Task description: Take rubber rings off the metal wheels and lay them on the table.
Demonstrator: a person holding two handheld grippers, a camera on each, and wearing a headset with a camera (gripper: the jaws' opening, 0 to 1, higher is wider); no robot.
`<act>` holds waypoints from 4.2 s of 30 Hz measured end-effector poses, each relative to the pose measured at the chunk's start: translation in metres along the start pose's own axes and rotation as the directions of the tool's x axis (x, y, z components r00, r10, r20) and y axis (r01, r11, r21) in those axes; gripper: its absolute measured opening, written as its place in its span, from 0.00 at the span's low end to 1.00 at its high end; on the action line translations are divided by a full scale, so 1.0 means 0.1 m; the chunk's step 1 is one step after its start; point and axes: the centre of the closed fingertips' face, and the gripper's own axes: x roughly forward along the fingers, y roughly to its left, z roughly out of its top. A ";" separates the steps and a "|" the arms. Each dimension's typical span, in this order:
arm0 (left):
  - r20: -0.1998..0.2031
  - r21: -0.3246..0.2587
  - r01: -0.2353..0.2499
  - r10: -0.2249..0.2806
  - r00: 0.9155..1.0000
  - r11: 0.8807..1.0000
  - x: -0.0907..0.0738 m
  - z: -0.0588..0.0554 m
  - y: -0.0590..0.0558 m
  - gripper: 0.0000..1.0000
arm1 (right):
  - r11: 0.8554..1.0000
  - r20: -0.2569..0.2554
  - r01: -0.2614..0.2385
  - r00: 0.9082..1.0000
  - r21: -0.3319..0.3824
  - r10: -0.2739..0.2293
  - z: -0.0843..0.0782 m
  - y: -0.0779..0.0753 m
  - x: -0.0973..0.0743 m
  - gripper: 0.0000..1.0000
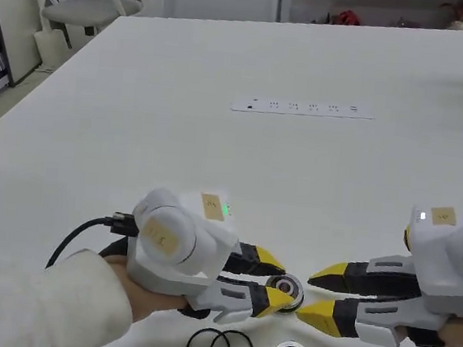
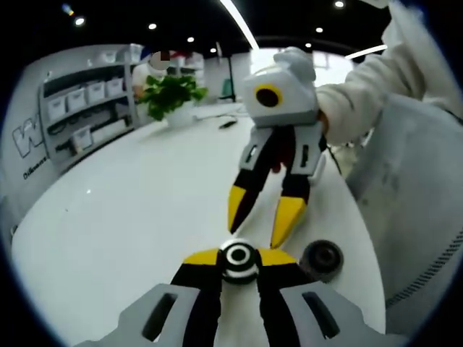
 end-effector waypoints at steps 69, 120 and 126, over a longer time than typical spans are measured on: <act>0.015 -0.002 -0.012 0.012 1.000 1.000 -0.03 -0.03 -0.01 0.14 | 0.978 -0.005 0.035 0.999 0.204 -0.035 0.01 -0.04 -0.02 0.00; 0.017 0.022 -0.009 0.009 1.000 1.000 -0.02 -0.03 -0.02 0.14 | 0.970 0.051 0.001 0.999 0.244 -0.014 0.16 0.03 0.02 0.00; 0.016 0.025 -0.011 0.010 1.000 1.000 -0.02 -0.02 -0.01 0.14 | 0.969 0.057 0.008 0.998 0.246 -0.022 0.19 0.01 0.01 0.00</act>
